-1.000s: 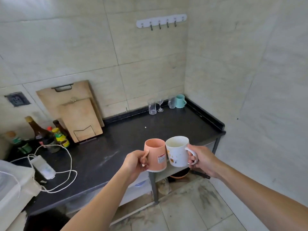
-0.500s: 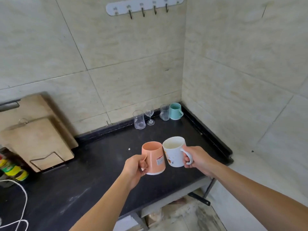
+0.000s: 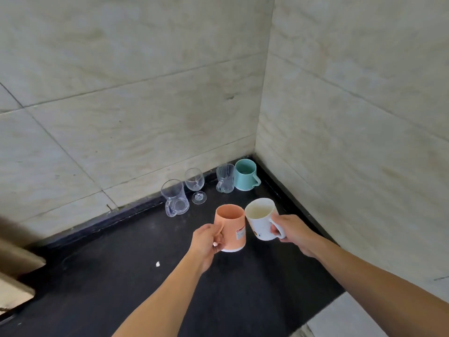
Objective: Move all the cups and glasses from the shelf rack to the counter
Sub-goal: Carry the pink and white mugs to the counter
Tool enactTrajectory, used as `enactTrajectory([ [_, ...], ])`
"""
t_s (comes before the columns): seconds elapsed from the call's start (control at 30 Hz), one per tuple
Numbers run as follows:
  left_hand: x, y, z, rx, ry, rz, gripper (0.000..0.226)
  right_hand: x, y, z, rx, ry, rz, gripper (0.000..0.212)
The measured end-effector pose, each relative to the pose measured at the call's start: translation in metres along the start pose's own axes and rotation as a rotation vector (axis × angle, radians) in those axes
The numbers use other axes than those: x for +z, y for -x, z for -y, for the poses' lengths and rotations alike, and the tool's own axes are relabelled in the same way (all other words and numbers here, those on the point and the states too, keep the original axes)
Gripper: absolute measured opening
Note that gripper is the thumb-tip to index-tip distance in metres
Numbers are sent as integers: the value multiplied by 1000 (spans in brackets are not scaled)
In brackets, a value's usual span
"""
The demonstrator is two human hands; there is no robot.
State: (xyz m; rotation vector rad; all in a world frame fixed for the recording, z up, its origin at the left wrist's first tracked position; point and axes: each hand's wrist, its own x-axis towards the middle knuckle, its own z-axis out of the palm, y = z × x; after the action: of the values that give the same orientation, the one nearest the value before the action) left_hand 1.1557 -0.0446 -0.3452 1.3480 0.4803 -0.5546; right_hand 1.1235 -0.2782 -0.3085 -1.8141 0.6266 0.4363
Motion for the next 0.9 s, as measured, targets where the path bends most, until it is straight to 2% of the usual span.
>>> enactTrajectory([
  [0.23, 21, -93, 0, -61, 21, 43, 23, -2, -92, 3, 122, -2, -39, 44],
  [0.5, 30, -135, -1, -57, 14, 84, 23, -13, -136, -2, 168, -34, 25, 41],
  [0.7, 35, -145, 3, 23, -133, 82, 17, -23, -154, -13, 154, 67, 23, 39],
  [0.8, 35, -149, 5, 67, -249, 57, 17, -23, -161, -21, 146, 148, -32, 44],
  [0.9, 32, -151, 11, 74, -375, 29, 21, -23, -165, -26, 142, 155, -90, 40],
])
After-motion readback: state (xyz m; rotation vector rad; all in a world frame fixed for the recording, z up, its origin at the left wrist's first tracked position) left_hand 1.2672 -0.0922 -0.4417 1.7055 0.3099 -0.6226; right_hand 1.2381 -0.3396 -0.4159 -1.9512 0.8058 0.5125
